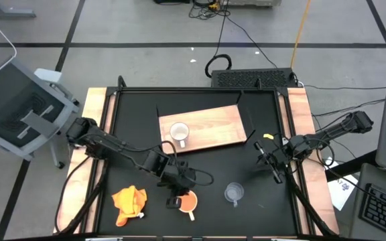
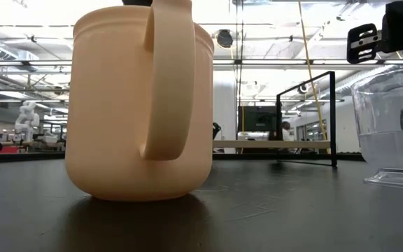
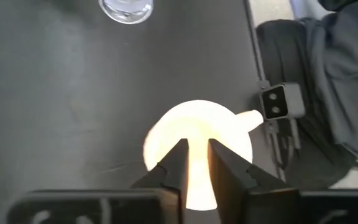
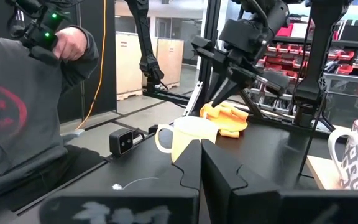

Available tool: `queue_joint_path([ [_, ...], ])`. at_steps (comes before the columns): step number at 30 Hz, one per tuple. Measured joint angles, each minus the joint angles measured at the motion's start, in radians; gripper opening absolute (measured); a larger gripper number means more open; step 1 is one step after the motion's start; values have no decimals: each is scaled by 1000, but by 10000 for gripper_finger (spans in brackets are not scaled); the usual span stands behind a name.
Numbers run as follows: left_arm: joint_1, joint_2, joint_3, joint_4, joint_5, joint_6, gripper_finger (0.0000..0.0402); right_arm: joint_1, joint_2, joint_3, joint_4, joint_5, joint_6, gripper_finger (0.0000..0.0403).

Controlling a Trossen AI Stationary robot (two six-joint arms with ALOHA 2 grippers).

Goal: Stack small to large cups/mugs on shelf
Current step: Put the yellow mug on the shelf

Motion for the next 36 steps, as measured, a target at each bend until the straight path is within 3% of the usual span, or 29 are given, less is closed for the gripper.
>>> queue_joint_path([
  [8,-1,0,0,1,48,-20,172,0,0,0,0,0,-2,0],
  [15,26,0,0,-13,19,-45,242,0,0,0,0,0,-6,0],
  [36,20,103,-1,-20,10,25,250,0,1,0,-2,0,-2,0],
])
